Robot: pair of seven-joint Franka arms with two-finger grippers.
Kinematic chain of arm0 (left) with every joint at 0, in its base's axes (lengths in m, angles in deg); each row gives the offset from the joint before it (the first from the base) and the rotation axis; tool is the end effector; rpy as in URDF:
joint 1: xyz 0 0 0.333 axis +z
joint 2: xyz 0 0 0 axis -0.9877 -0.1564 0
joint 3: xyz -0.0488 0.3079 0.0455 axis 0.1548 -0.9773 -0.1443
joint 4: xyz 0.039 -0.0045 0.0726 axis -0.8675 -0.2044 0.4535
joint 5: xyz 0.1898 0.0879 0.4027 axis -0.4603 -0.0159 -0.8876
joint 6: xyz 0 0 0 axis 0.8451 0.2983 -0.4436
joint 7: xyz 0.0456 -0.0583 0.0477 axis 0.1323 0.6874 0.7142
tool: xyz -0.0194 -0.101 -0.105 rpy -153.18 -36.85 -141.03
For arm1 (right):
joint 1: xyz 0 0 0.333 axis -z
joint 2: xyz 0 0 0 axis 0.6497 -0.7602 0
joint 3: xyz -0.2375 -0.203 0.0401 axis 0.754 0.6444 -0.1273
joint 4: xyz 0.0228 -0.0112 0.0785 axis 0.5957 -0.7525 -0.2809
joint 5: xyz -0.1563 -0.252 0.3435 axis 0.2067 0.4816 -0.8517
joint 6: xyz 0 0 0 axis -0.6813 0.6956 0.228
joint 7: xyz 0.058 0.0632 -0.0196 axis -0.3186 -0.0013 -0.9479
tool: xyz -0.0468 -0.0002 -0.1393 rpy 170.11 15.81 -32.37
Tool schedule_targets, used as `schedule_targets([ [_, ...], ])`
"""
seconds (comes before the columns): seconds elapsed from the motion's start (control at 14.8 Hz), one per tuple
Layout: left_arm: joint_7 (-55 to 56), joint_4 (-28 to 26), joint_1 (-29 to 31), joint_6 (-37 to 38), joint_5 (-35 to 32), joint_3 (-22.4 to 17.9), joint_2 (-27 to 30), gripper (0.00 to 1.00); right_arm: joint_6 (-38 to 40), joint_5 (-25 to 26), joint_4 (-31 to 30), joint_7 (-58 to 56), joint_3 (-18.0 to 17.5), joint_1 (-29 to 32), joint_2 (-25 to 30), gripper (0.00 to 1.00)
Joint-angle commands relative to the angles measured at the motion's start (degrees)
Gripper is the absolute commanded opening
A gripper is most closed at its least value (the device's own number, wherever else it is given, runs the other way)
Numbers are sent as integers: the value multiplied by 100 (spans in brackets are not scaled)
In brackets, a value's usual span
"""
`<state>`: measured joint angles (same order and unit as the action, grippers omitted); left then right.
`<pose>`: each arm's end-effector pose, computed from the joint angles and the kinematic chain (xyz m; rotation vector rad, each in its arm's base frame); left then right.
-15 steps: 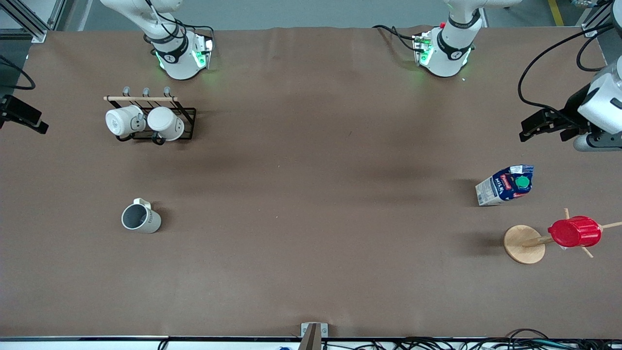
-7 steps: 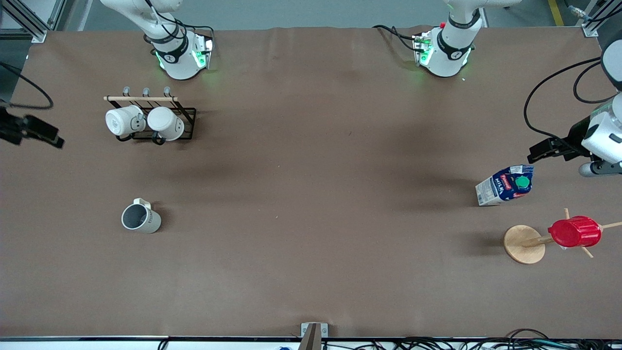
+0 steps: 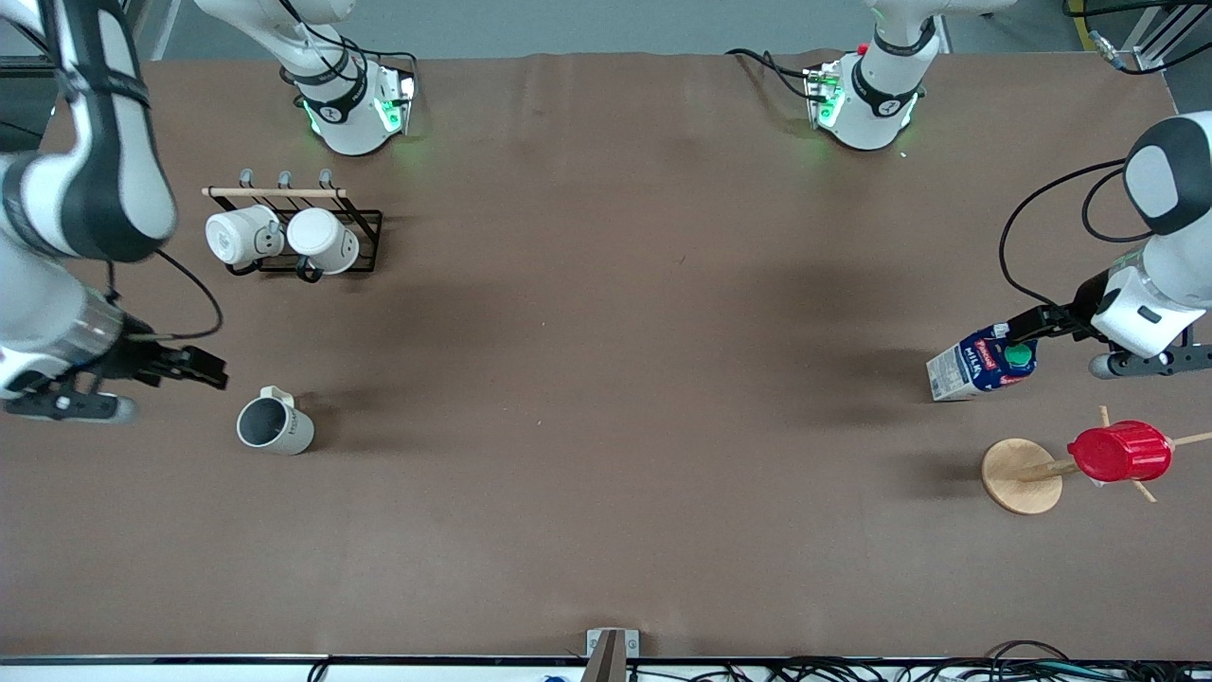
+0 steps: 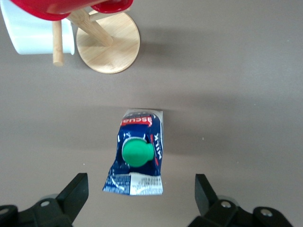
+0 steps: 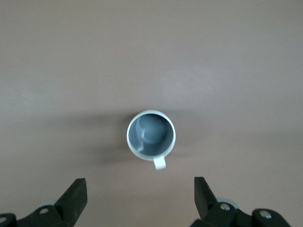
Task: Place cup and milk on table
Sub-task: 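Grasp the mug with the right gripper while the left gripper grasps the milk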
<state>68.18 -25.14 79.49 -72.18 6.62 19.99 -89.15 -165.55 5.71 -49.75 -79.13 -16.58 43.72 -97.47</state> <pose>0.6364 0.0617 0.3468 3.1384 0.1101 -0.0295 0.6861 -0.0357 0.3283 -3.1285 0.0371 -0.1071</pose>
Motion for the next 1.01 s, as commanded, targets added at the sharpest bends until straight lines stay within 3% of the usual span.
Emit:
schedule_targets([
  [0.0, -35, -29, 19, -275, -106, -1, -212, 99, -881, -58, -343, -630, 22, 66, -453, 100],
  [0.27, -35, -37, 27, -540, -106, -1, -511, 99, -1515, -49, -396, -1335, 31, 250, -955, 100],
  [0.54, -44, -213, 27, -759, -106, -10, -573, 99, -2281, -5, -905, -1511, 31, 216, -1027, 98],
  [0.68, -44, -301, 115, -847, -106, -1, -573, 99, -2316, 13, -880, -1520, 31, 163, -1114, 84],
  [0.88, -53, -354, 133, -900, -106, -1, -573, 93, -2650, 13, -862, -1529, 31, 163, -1351, 53],
  [0.95, -61, -354, 133, -900, -106, -1, -573, 87, -2651, 21, -836, -1538, 31, 172, -1369, 36],
])
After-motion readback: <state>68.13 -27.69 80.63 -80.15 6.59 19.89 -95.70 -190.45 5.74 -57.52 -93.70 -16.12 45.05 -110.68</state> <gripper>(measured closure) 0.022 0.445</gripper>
